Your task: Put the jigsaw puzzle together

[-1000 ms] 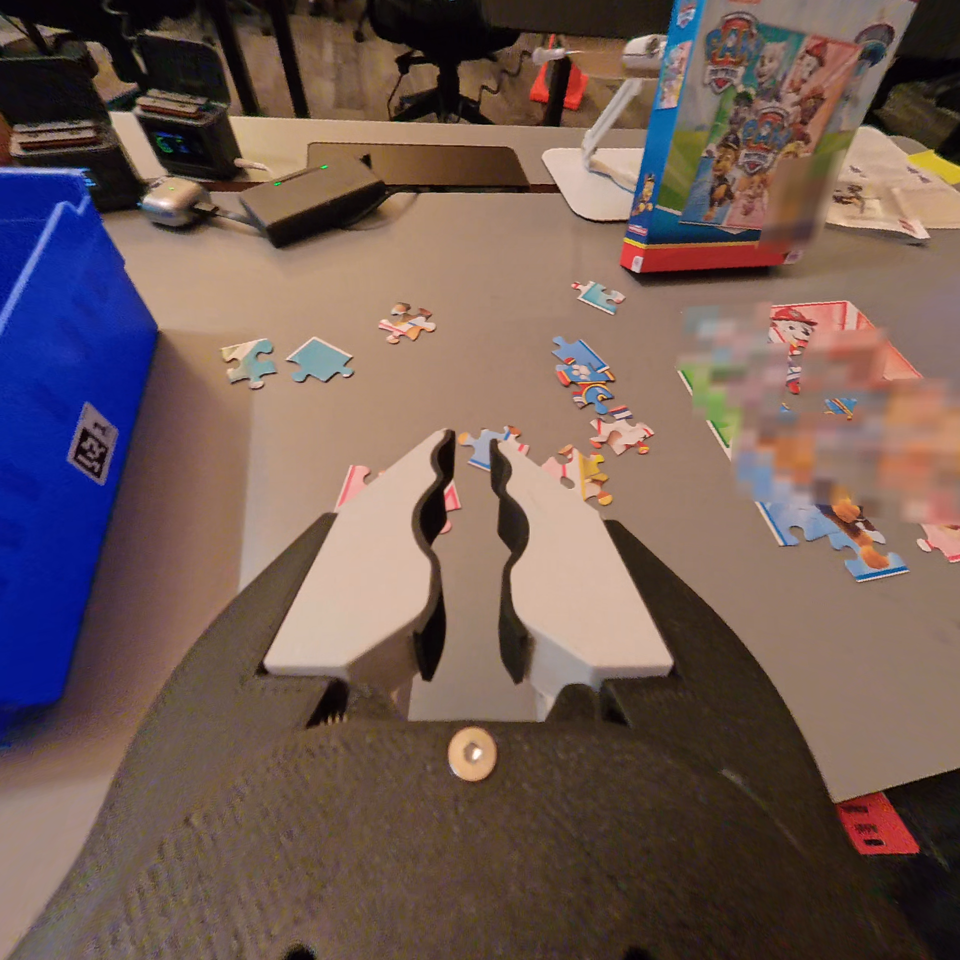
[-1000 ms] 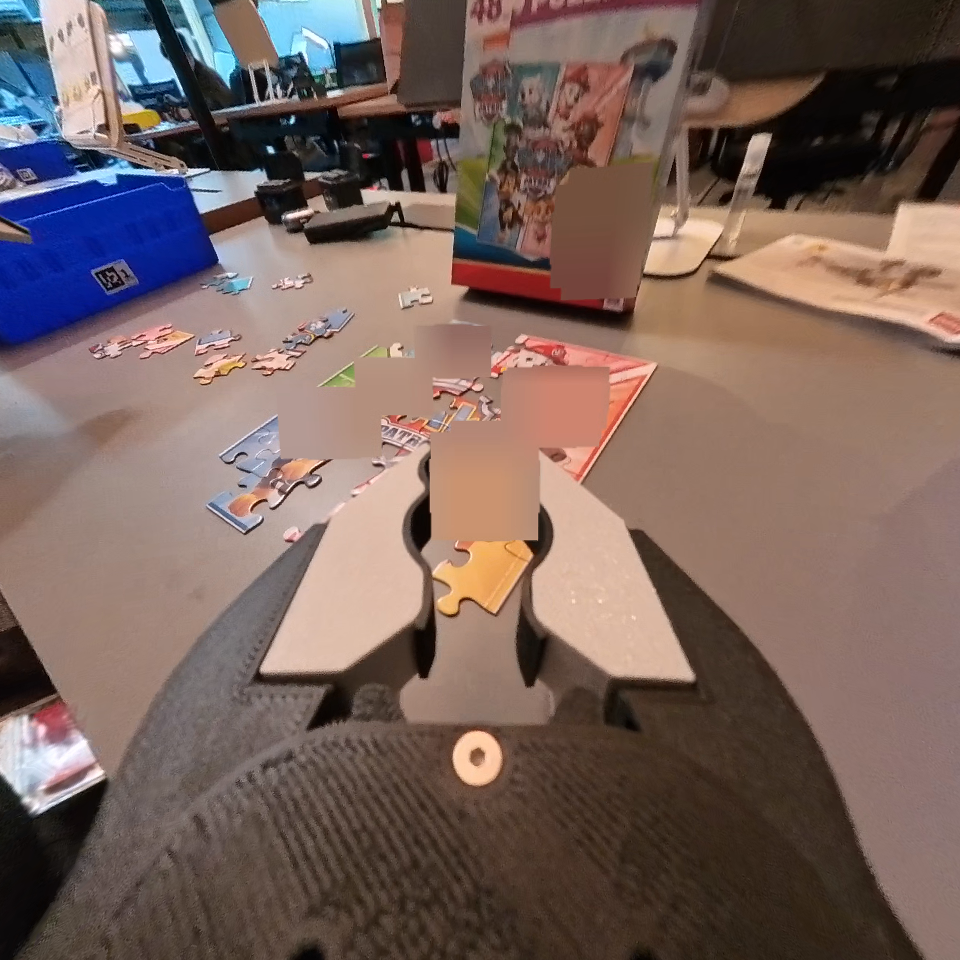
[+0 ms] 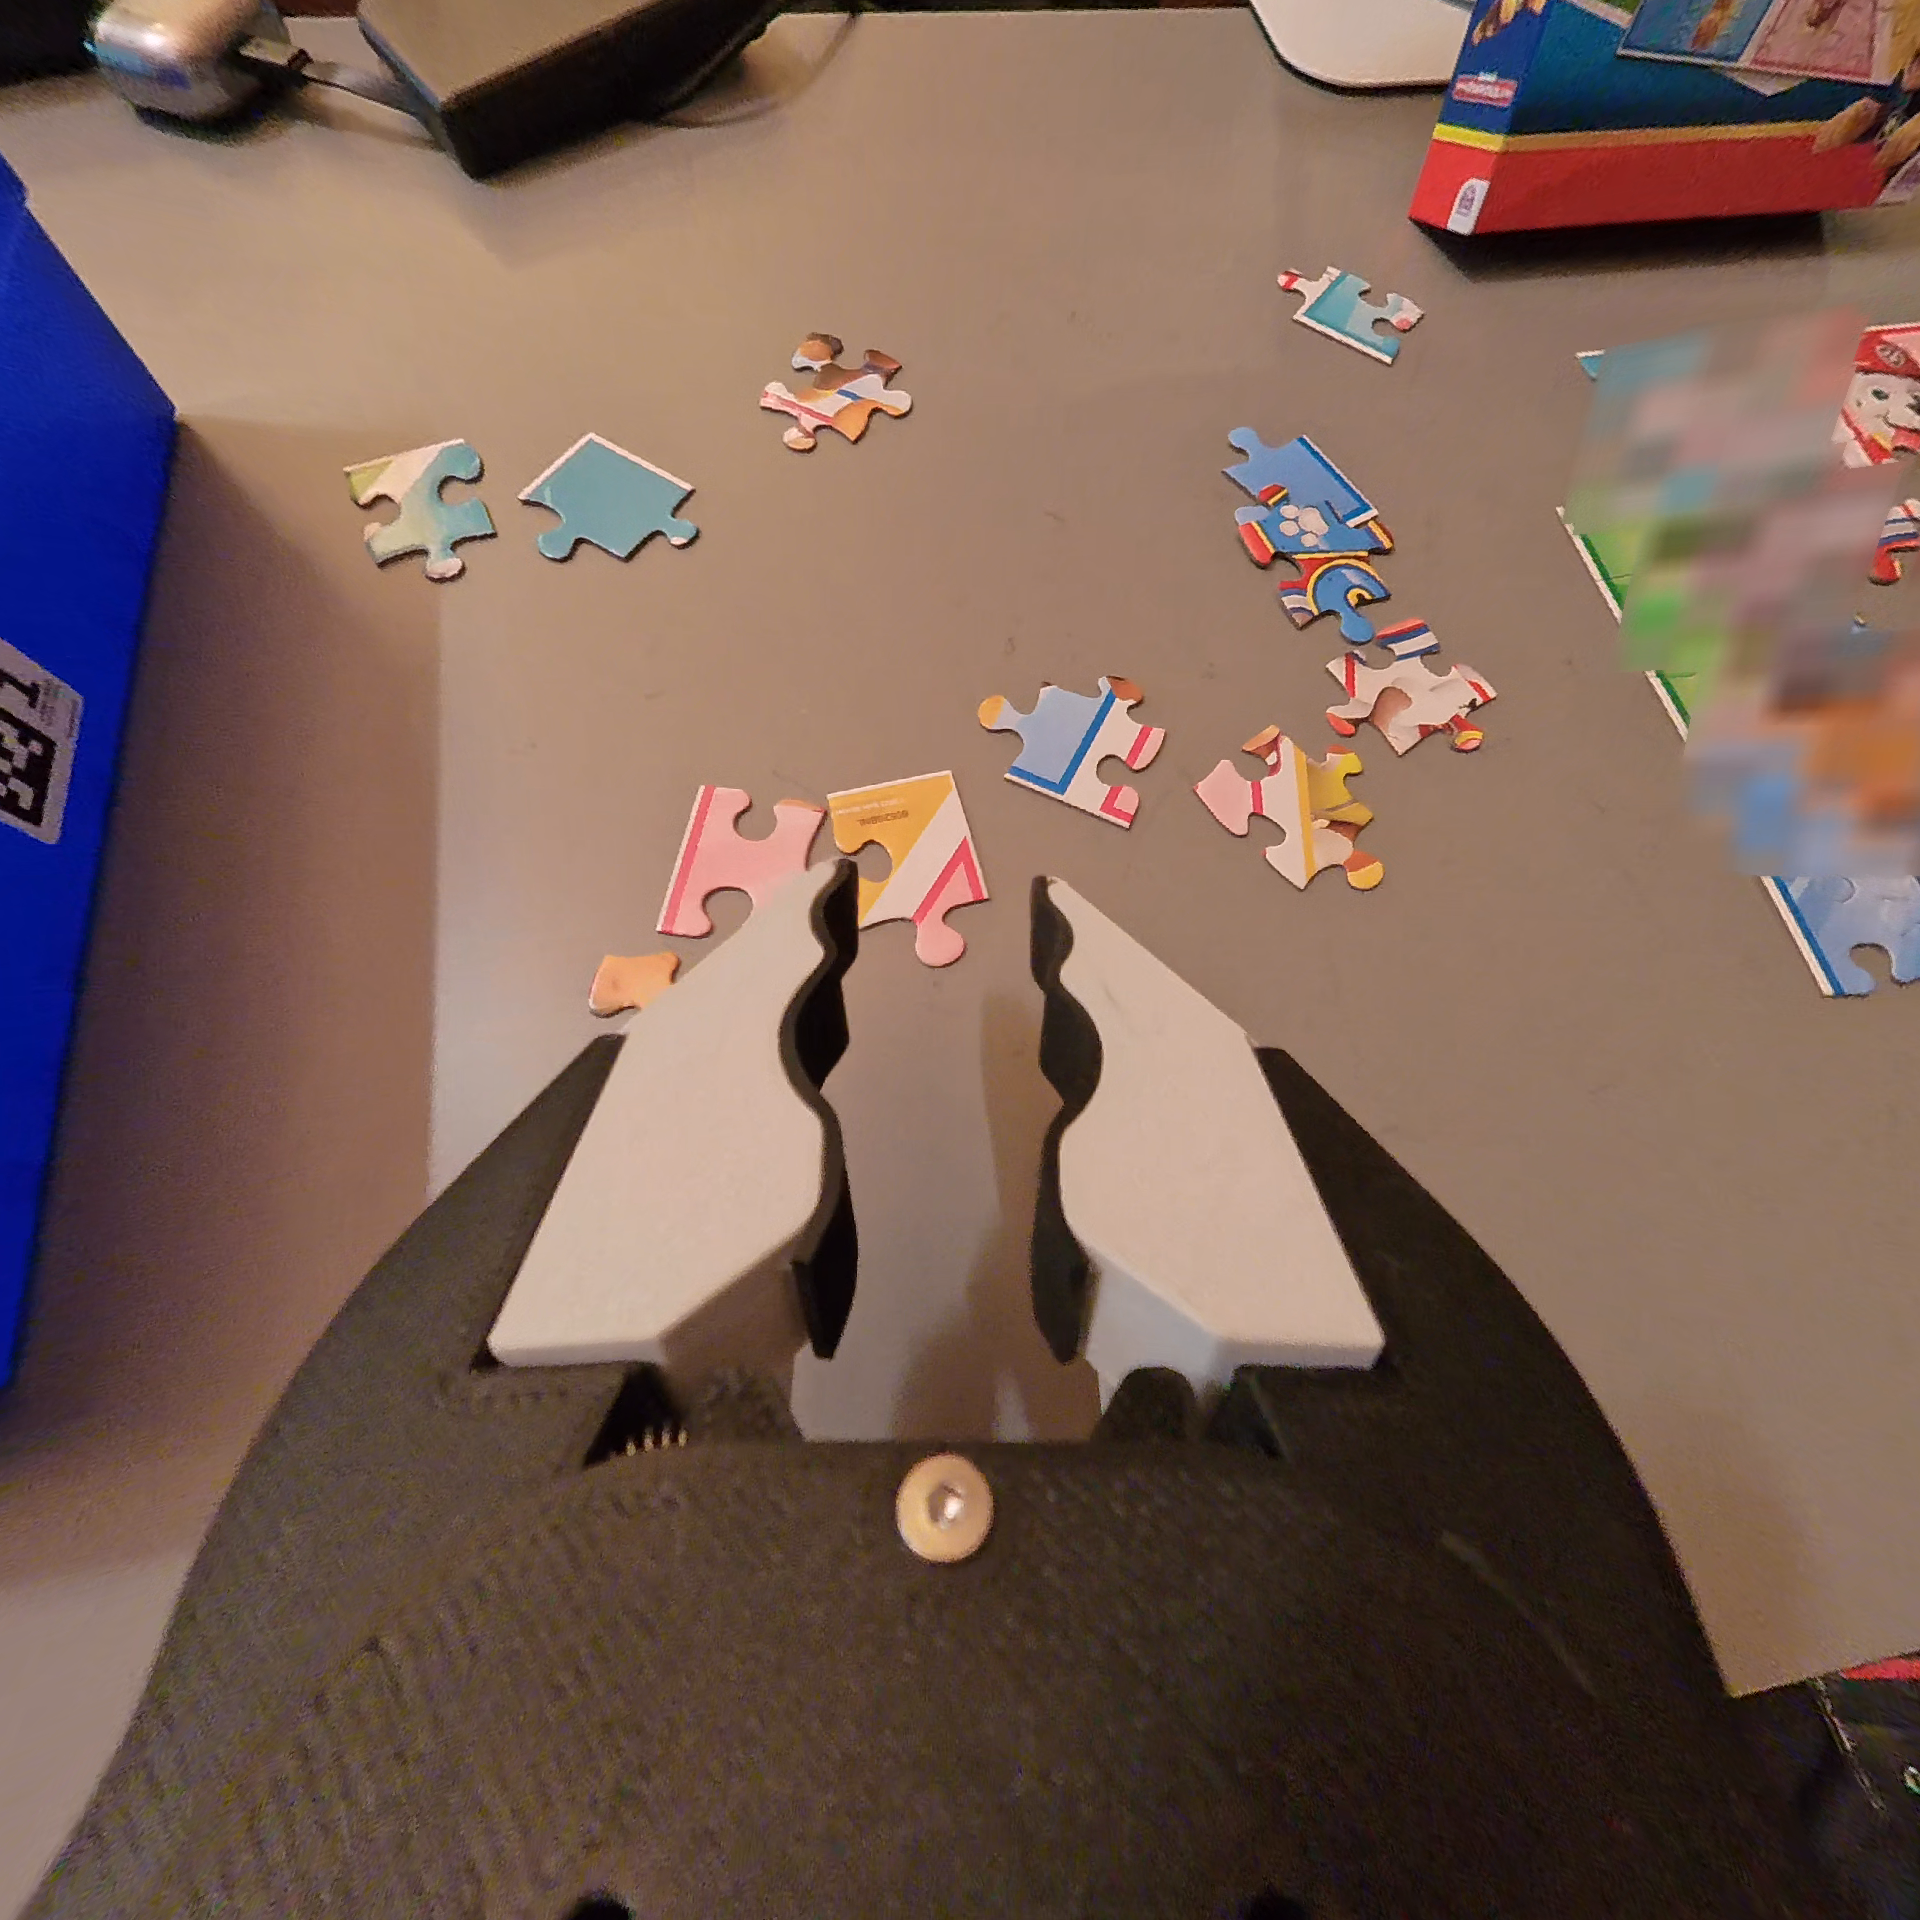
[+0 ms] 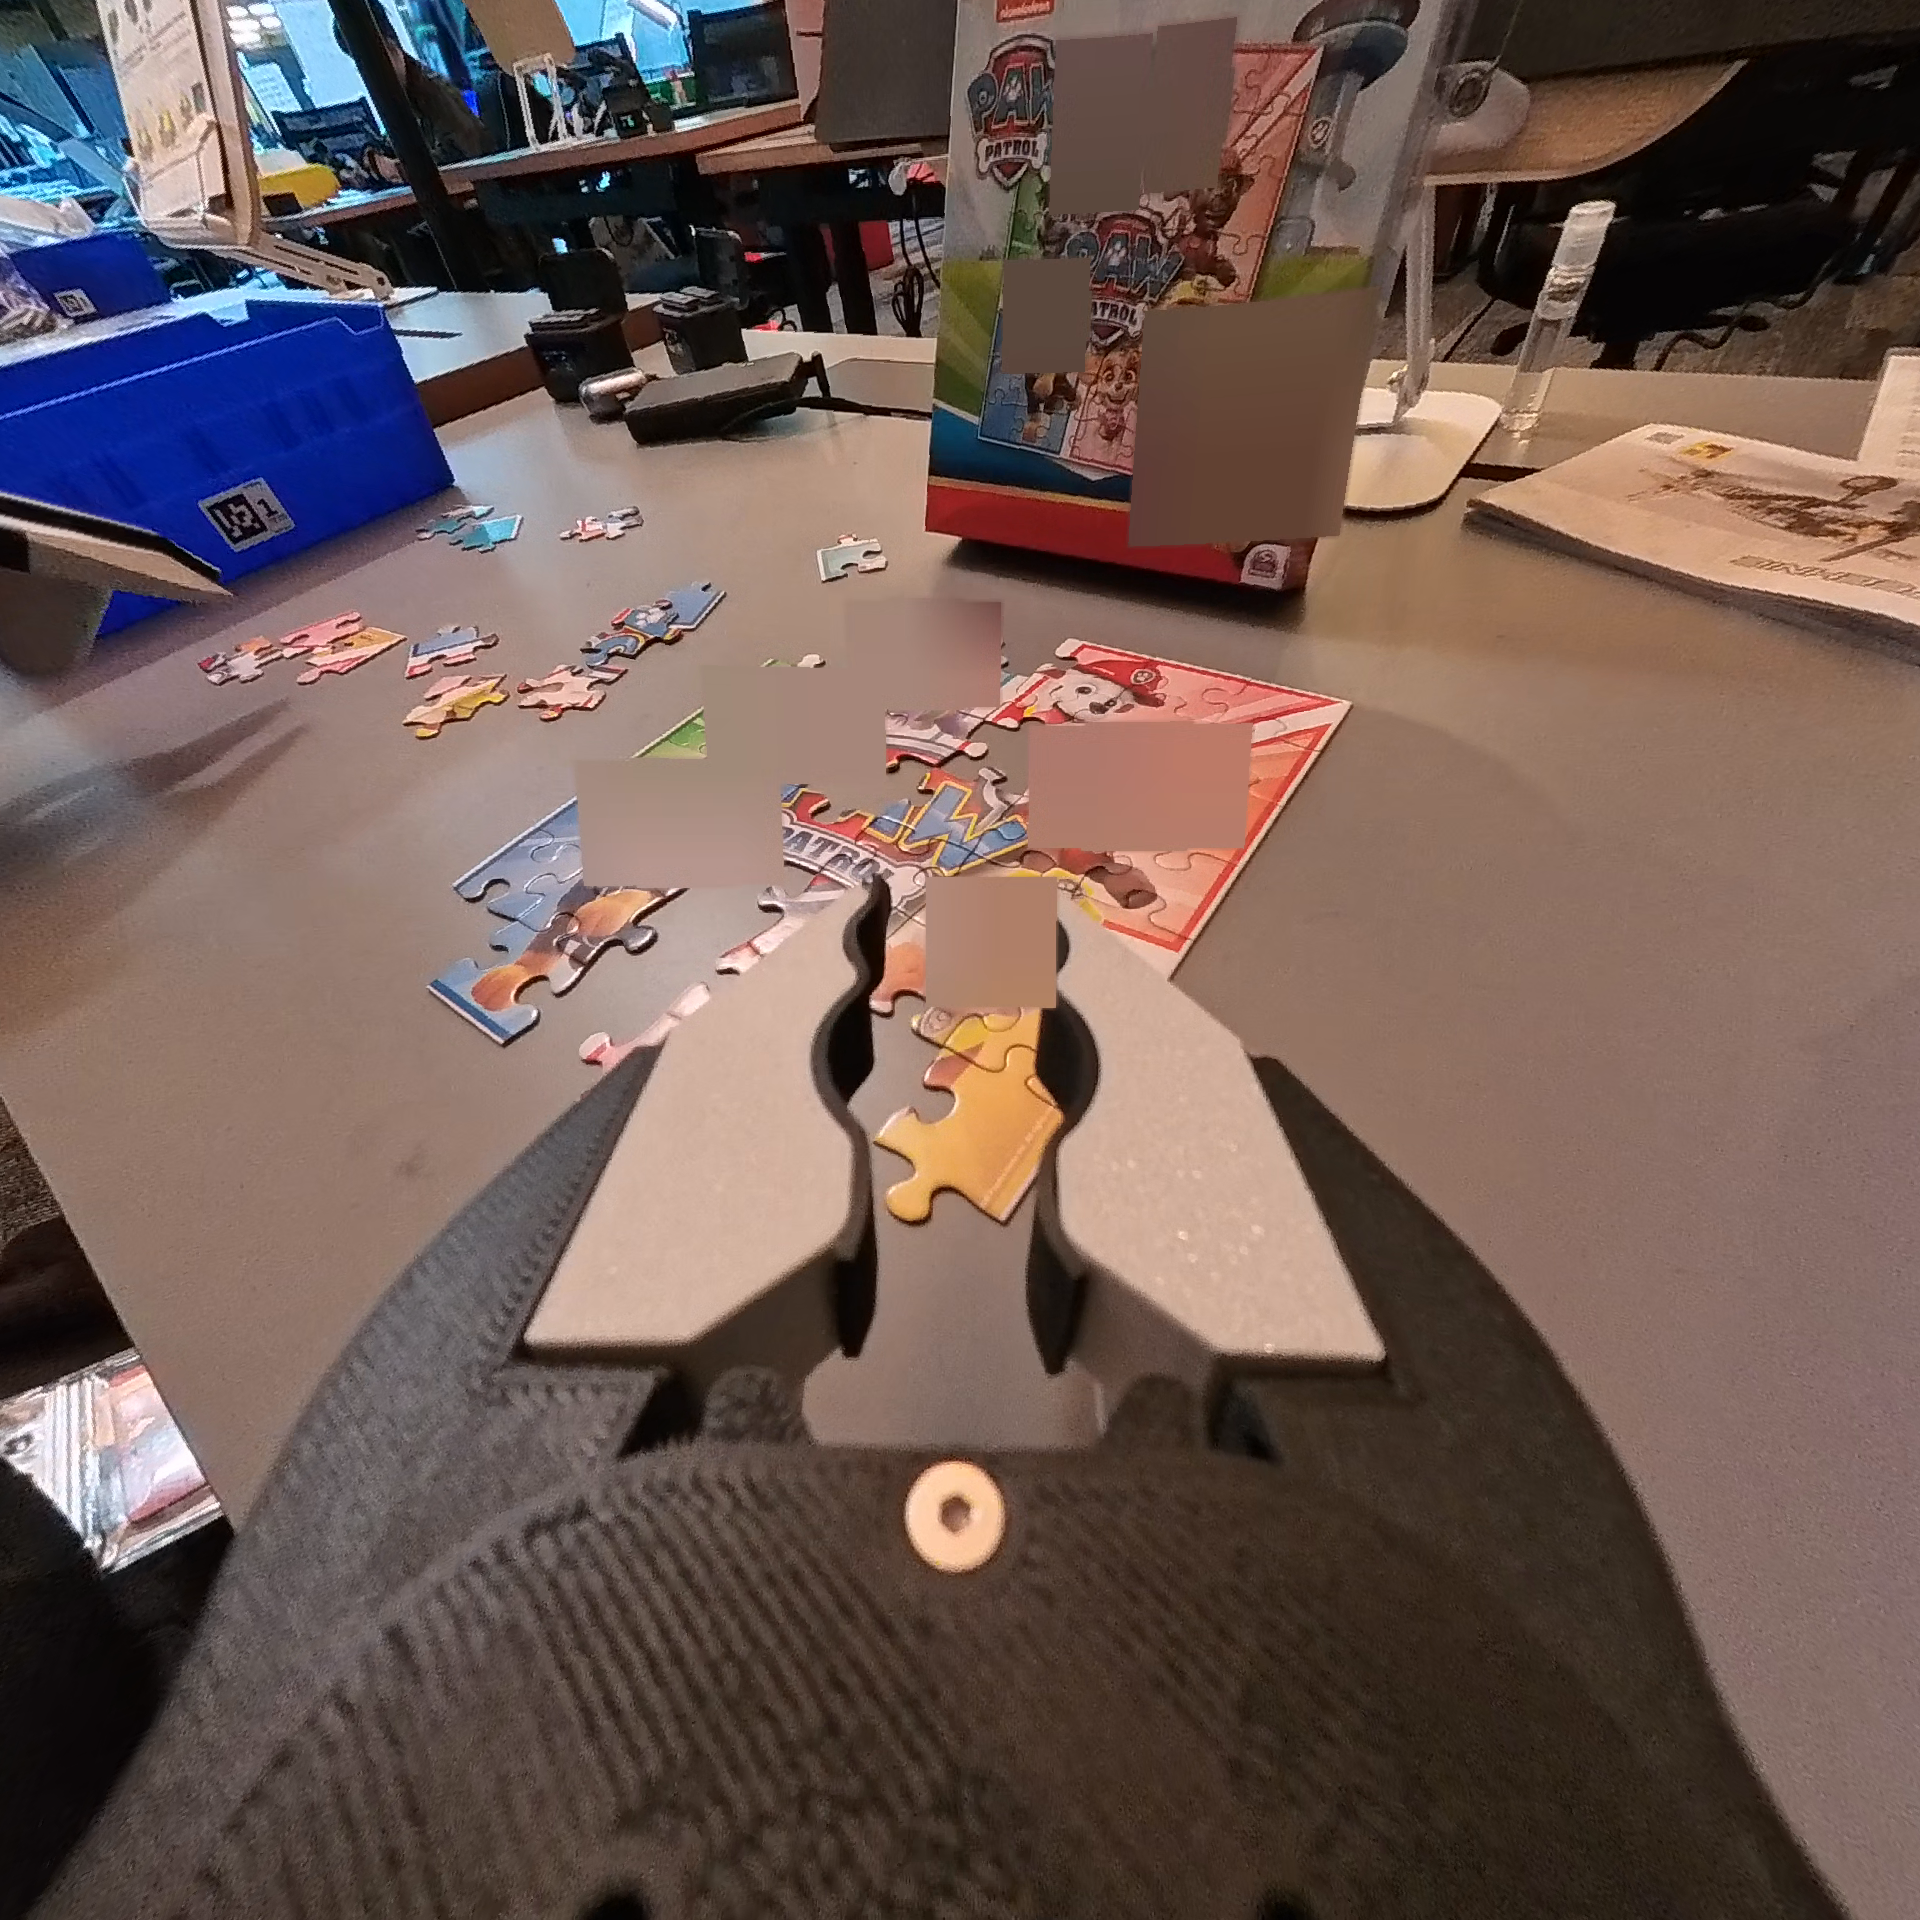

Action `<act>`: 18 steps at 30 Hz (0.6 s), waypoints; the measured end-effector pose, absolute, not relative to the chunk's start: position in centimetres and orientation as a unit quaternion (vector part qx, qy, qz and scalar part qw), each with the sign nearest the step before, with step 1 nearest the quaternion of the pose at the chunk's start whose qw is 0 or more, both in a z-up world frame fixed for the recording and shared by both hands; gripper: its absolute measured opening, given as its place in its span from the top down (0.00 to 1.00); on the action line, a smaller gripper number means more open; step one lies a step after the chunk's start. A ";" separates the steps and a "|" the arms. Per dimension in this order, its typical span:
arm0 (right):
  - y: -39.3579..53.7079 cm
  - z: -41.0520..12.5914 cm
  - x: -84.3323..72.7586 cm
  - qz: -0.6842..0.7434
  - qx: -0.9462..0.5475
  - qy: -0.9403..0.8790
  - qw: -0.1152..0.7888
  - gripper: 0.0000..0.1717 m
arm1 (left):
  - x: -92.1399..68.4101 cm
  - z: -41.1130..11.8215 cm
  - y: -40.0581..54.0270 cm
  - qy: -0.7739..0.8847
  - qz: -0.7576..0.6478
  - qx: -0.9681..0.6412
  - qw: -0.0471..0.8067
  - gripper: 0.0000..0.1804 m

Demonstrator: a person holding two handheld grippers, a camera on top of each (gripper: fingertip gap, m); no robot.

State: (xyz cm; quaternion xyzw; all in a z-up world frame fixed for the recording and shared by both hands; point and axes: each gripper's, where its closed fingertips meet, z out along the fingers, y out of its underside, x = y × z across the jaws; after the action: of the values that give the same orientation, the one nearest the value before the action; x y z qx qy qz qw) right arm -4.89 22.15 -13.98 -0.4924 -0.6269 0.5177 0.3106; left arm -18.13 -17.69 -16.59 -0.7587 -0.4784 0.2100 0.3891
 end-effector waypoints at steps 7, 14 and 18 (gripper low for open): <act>22.1 -13.9 -4.9 0.519 -0.492 -0.627 0.311 0.85 | -17.8 -17.3 -16.4 -0.466 0.198 -0.772 0.385 0.80; 22.1 -14.0 -4.9 0.518 -0.492 -0.627 0.310 0.85 | -17.5 -17.9 -14.7 -0.449 0.190 -0.783 0.385 0.80; 22.1 -14.0 -4.9 0.518 -0.492 -0.627 0.310 0.85 | -17.4 -18.4 -14.1 -0.442 0.189 -0.790 0.380 0.80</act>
State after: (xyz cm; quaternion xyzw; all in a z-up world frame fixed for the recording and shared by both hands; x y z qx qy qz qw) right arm -4.87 22.12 -13.96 -0.4917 -0.6274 0.5183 0.3097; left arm -17.41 -14.10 -18.37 -0.7902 -0.4416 0.1894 0.3803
